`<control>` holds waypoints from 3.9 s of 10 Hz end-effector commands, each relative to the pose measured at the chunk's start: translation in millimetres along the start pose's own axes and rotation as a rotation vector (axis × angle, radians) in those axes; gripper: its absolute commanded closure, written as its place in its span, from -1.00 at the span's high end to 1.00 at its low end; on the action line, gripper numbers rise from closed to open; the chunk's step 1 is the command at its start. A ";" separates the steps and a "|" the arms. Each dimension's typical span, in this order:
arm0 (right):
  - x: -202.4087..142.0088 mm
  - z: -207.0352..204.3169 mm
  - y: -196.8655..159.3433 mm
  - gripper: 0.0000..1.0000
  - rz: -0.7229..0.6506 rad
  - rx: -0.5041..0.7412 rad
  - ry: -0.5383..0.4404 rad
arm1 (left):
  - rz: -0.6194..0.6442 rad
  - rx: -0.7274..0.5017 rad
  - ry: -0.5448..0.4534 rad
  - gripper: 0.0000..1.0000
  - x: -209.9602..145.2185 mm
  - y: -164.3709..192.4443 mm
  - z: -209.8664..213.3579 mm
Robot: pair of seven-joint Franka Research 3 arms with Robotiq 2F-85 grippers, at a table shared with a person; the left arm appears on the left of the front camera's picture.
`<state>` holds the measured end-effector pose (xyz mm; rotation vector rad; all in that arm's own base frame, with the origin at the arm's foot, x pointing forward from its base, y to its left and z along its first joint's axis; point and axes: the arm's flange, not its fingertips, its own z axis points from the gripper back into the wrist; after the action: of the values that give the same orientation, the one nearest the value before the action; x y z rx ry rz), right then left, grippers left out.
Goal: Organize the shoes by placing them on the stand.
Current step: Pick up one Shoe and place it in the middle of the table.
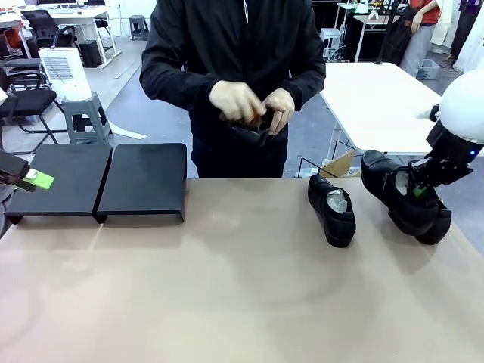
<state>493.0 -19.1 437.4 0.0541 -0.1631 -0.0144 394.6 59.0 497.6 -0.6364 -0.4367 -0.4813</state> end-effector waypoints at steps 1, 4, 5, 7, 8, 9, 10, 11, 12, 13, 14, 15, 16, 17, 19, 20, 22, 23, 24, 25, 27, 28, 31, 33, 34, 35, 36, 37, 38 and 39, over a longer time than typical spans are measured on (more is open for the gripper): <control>23.5 -11.3 -2.9 -1.00 -0.001 -0.001 -0.002 | -0.014 -0.018 -0.016 1.00 0.6 0.7 0.3; -9.9 -4.2 3.5 -1.00 -0.094 -0.013 -0.051 | -0.014 -0.018 -0.016 1.00 0.6 0.7 0.3; -34.4 16.0 9.9 -1.00 -0.131 0.019 -0.092 | -0.014 -0.018 -0.016 1.00 0.6 0.7 0.3; -87.6 44.9 30.9 -1.00 -0.173 0.151 -0.138 | -0.014 -0.018 -0.016 1.00 0.6 0.7 0.3; -105.6 46.2 45.1 -1.00 -0.194 0.157 -0.175 | -0.014 -0.018 -0.016 1.00 0.6 0.7 0.3; -118.9 45.0 62.4 -1.00 -0.193 0.189 -0.175 | -0.014 -0.018 -0.016 1.00 0.6 0.7 0.3; -128.9 40.8 81.1 -1.00 -0.159 0.196 -0.141 | -0.014 -0.018 -0.016 1.00 0.6 0.7 0.3; -133.3 38.2 93.5 -1.00 -0.110 0.156 -0.137 | -0.014 -0.018 -0.016 1.00 0.6 0.7 0.3; -122.5 47.6 61.0 -1.00 -0.160 0.176 -0.131 | -0.014 -0.018 -0.016 1.00 0.6 0.7 0.3; -122.5 47.6 61.0 -1.00 -0.160 0.176 -0.131 | -0.014 -0.018 -0.016 1.00 0.6 0.7 0.3; -122.5 47.6 61.0 -1.00 -0.160 0.176 -0.131 | -0.014 -0.018 -0.016 1.00 0.6 0.7 0.3; -127.7 44.3 77.3 -1.00 -0.135 0.167 -0.119 | -0.014 -0.018 -0.016 1.00 0.6 0.7 0.3; -142.9 41.6 100.3 -1.00 -0.152 0.132 -0.151 | -0.014 -0.018 -0.016 1.00 0.6 0.7 0.3; -160.5 51.8 124.8 -1.00 -0.091 0.174 -0.175 | -0.014 -0.018 -0.016 1.00 0.6 0.7 0.3; -188.4 63.9 165.0 -1.00 -0.027 0.178 -0.177 | -0.014 -0.018 -0.016 1.00 0.6 0.7 0.3; -193.2 56.7 181.9 -1.00 -0.009 0.175 -0.147 | -0.014 -0.018 -0.016 1.00 0.6 0.7 0.3; -191.4 15.7 213.0 -1.00 0.006 0.162 -0.013 | -0.014 -0.018 -0.016 1.00 0.6 0.7 0.3; -192.6 -3.3 225.1 -1.00 0.015 0.184 0.024 | -0.014 -0.018 -0.016 1.00 0.6 0.7 0.3; -195.8 -19.3 237.2 -1.00 0.021 0.198 0.023 | -0.014 -0.018 -0.016 1.00 0.6 0.7 0.3; -195.5 -32.1 246.2 -1.00 0.005 0.209 0.021 | -0.014 -0.018 -0.016 1.00 0.6 0.7 0.3; -194.9 -61.1 264.8 -1.00 0.028 0.188 0.068 | -0.014 -0.018 -0.016 1.00 0.6 0.7 0.3; -194.2 -72.3 269.7 -1.00 0.009 0.184 0.069 | -0.014 -0.018 -0.016 1.00 0.6 0.7 0.3; -197.9 -97.1 277.0 -1.00 0.018 0.200 0.116 | -0.014 -0.018 -0.016 1.00 0.6 0.7 0.3; -196.4 -101.3 276.2 -1.00 -0.023 0.215 0.104 | -0.014 -0.018 -0.016 1.00 0.6 0.7 0.3; -195.2 -101.1 273.8 -0.73 -0.052 0.221 0.104 | -0.014 -0.018 -0.016 1.00 0.6 0.7 0.3; -194.8 -99.3 272.5 -0.37 -0.051 0.218 0.098 | -0.014 -0.018 -0.016 1.00 0.6 0.7 0.3; -193.9 -94.7 270.2 0.00 -0.067 0.218 0.095 | -0.014 -0.018 -0.016 1.00 0.6 0.7 0.3; -193.6 -91.7 268.9 0.36 -0.069 0.209 0.094 | -0.014 -0.018 -0.016 1.00 0.6 0.7 0.3; -194.7 -90.3 267.7 0.73 -0.072 0.195 0.103 | -0.014 -0.018 -0.016 1.00 0.6 0.7 0.3; -195.5 -86.6 264.7 1.00 -0.075 0.183 0.108 | -0.014 -0.018 -0.016 1.00 0.6 0.7 0.3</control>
<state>322.3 254.4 332.9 0.2498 -0.0520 -0.0385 394.5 59.2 497.7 -0.6362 -0.4364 -0.4817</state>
